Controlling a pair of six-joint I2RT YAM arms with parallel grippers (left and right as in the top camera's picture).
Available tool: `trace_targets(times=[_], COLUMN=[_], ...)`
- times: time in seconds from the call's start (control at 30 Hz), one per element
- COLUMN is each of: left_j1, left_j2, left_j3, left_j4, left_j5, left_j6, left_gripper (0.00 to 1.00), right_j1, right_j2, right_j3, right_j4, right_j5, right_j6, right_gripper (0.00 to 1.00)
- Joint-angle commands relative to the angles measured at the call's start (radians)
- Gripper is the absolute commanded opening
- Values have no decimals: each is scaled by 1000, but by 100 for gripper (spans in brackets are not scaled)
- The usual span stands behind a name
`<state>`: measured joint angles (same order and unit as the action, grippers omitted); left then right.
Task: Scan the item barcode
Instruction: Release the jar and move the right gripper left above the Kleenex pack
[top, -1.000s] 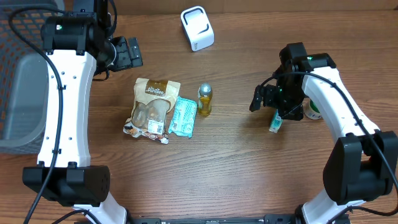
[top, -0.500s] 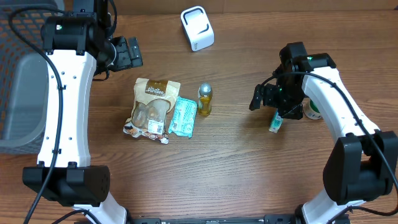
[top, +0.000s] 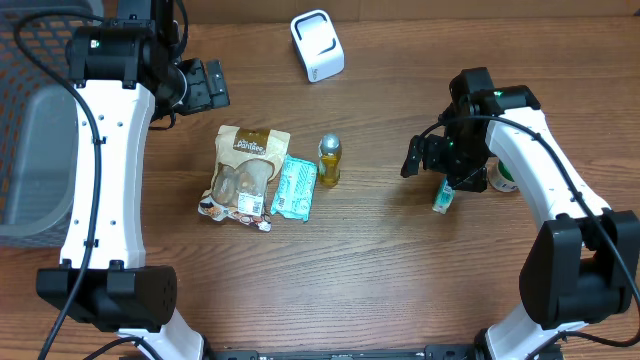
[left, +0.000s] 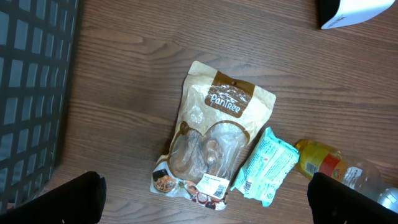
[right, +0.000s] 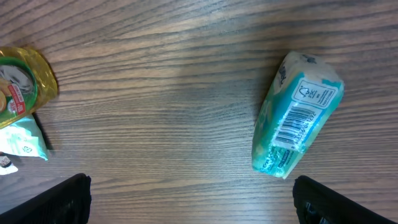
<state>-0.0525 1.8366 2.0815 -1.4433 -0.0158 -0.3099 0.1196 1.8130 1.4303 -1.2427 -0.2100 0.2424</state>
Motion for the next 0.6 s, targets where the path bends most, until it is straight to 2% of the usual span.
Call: trace_targets(times=[0.0, 0.57], left_j1=[0, 0], left_j2=[2, 2], left_j3=[15, 15], left_j4=[4, 4], left_j5=[5, 5], left_j6=[11, 11], left_gripper=[100, 100], right_j1=[3, 3], right_j2=[-13, -13], right_j3=[-8, -11], right_j4=[-5, -19], right_j5=[-1, -1], right_j6=[-4, -4], right_gripper=[100, 100])
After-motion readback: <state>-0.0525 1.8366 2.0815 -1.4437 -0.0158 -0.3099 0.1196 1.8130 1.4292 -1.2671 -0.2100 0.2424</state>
